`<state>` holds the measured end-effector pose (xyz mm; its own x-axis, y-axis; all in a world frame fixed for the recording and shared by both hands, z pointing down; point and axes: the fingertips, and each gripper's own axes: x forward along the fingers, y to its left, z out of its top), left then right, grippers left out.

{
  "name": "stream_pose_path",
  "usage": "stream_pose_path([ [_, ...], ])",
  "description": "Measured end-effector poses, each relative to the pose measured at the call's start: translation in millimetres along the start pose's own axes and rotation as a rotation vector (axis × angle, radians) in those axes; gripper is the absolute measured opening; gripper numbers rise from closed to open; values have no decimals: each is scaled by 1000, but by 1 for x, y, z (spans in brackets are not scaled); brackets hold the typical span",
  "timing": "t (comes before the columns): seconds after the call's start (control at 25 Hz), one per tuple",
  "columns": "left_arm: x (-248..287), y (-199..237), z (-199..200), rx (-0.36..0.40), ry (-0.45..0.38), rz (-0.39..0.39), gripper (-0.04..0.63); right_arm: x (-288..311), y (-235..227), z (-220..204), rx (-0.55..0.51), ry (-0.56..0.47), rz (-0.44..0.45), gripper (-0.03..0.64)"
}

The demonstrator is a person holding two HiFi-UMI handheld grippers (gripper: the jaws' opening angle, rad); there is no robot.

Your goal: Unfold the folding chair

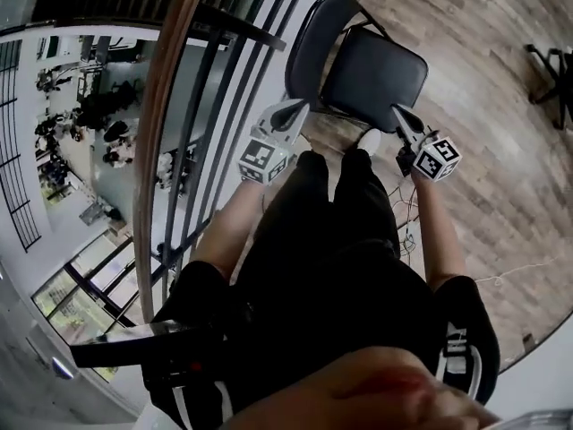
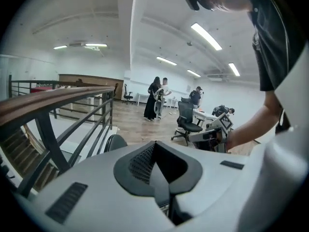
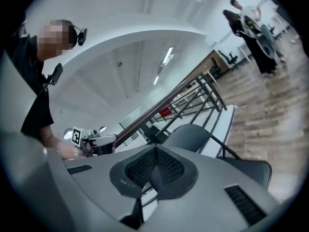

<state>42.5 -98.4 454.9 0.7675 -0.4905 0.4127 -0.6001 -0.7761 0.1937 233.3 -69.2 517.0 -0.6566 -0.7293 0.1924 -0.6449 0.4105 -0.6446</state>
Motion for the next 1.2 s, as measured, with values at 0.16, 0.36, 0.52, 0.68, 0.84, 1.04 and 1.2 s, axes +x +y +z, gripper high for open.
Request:
stream_pose_path([
  [0.16,-24,-8,50,18,-100,-26,3,21,93,57,-276,33,68,6],
  [0.36,-47,-16,94,17,-218,-53,3,40,178,100,-341,-17,173,6],
  [0.52,-59,-20,116,-8,-286,-77,3,53,212,101,-488,17,186,6],
  [0.68,-69,-26,126,57,-309,-80,3,64,235,101,-523,17,200,6],
  [0.84,-77,-29,130,80,-322,-101,3,73,248,99,-541,15,208,6],
  [1.04,-86,-26,129,92,-326,-101,3,79,258,93,-548,22,216,6],
  [1.2,-88,-23,131,96,-327,-107,3,82,259,94,-553,29,217,6],
])
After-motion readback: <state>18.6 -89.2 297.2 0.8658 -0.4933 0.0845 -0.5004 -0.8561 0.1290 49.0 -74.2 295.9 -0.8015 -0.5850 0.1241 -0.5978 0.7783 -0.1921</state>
